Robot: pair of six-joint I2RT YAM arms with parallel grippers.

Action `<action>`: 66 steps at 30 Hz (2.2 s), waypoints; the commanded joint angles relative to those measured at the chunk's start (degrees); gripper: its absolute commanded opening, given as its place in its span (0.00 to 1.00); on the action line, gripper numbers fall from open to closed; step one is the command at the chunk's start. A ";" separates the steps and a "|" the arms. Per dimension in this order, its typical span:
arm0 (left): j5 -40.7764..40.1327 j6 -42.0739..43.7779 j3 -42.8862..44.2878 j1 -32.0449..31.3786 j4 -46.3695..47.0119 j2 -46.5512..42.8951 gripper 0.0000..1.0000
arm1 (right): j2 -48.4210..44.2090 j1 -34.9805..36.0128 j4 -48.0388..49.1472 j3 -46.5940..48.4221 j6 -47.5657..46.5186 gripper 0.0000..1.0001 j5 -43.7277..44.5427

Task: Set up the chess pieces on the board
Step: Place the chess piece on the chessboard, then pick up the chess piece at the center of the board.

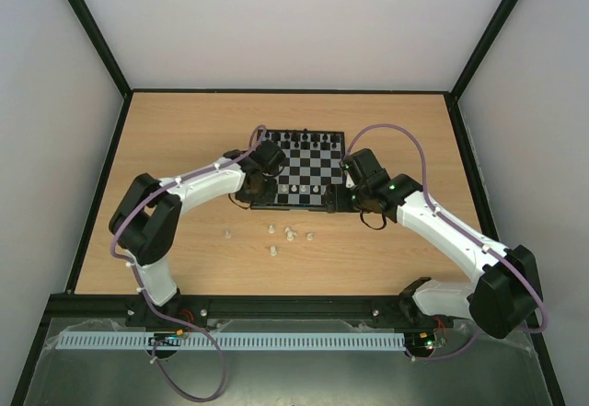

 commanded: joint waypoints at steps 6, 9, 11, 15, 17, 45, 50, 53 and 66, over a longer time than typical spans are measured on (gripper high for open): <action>-0.57 1.17 5.34 -0.81 0.07 4.95 0.06 | -0.78 0.30 -2.95 -0.51 0.09 0.76 1.21; -1.67 0.99 5.95 -0.81 -0.35 5.57 0.06 | -1.05 0.33 -2.97 -0.85 0.02 0.76 1.36; -2.80 0.88 6.36 -0.81 -0.91 6.07 0.07 | -1.15 0.33 -2.95 -1.04 -0.02 0.76 1.39; -3.89 0.77 7.00 -0.73 -1.61 6.89 0.07 | -1.15 0.33 -2.85 -1.35 -0.11 0.76 1.31; -3.95 0.67 7.01 -0.76 -1.76 7.17 0.07 | -1.20 0.28 -2.79 -1.42 -0.15 0.76 1.26; -5.44 -1.15 4.11 -0.85 -3.21 2.07 0.26 | -0.45 0.32 -2.61 -1.74 -0.02 0.76 1.17; -5.92 -1.52 4.12 -2.27 -3.64 -6.04 0.39 | 0.26 0.33 -2.12 -2.73 0.22 0.76 -0.01; -5.97 -1.04 3.31 -4.02 -2.85 -11.36 0.53 | 1.17 0.41 -0.82 -3.89 0.62 0.75 -1.99; -0.86 -3.23 -15.85 -6.52 7.13 -38.35 1.00 | 6.20 9.01 2.23 -5.57 6.19 0.56 -1.14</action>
